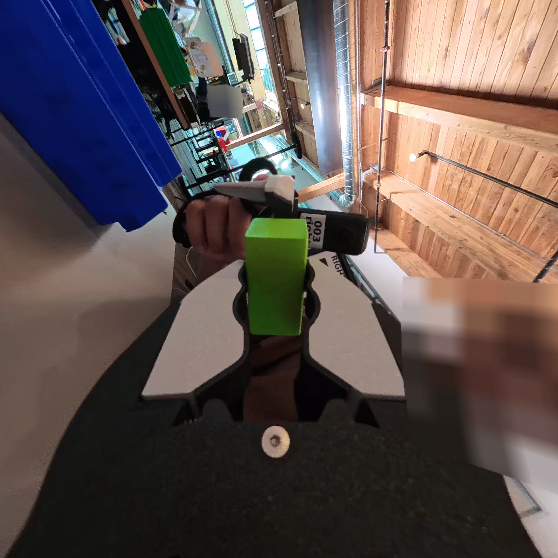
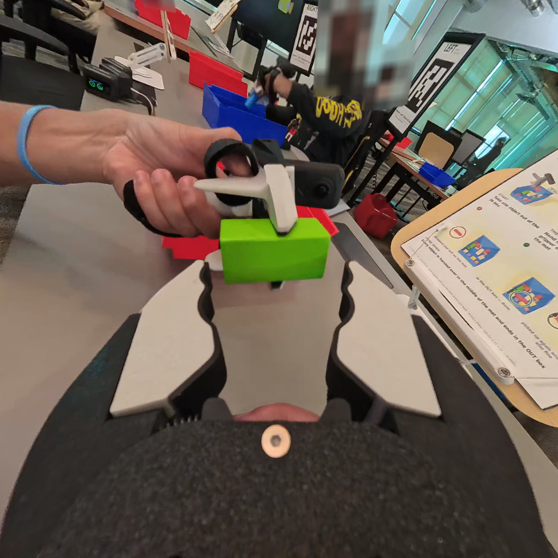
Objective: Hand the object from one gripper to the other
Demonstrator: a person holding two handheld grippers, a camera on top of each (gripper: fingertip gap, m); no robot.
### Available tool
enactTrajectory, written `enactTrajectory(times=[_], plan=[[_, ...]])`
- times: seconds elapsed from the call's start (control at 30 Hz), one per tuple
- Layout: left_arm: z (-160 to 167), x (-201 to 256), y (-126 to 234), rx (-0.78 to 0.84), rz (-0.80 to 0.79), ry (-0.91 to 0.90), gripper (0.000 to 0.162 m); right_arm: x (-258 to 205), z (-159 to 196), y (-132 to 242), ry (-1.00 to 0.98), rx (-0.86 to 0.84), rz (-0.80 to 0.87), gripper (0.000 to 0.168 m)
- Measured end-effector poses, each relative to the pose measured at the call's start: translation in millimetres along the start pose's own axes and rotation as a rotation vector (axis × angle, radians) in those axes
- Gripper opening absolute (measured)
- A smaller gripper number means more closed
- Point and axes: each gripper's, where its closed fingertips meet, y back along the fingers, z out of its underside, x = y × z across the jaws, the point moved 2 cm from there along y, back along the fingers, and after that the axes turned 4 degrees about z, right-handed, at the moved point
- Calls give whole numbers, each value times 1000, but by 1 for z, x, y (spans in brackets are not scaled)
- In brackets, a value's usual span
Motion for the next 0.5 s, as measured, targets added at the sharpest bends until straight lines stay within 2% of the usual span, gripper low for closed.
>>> enactTrajectory(times=[0.07,0.1,0.13,0.23,0.3,0.4,0.5], plan=[[2,-9,-8,-11,2,27,34,0,6,-2,-16,-16,1,82],[4,-14,-11,-21,-1,48,34,-3,5,-1,-30,3,-22,73],[5,-16,-13,-14,13,69,34,-4,7,0,-54,10,-26,71],[9,-20,-11,-12,2,77,36,-7,16,3,-91,-43,-43,71],[16,-12,-5,-6,20,73,52,1,13,11,-96,-55,-15,71],[35,1,14,41,-20,-10,57,35,-7,43,-95,-52,71,71],[72,-13,35,91,-252,-184,52,97,-34,102,-130,-101,209,71]])
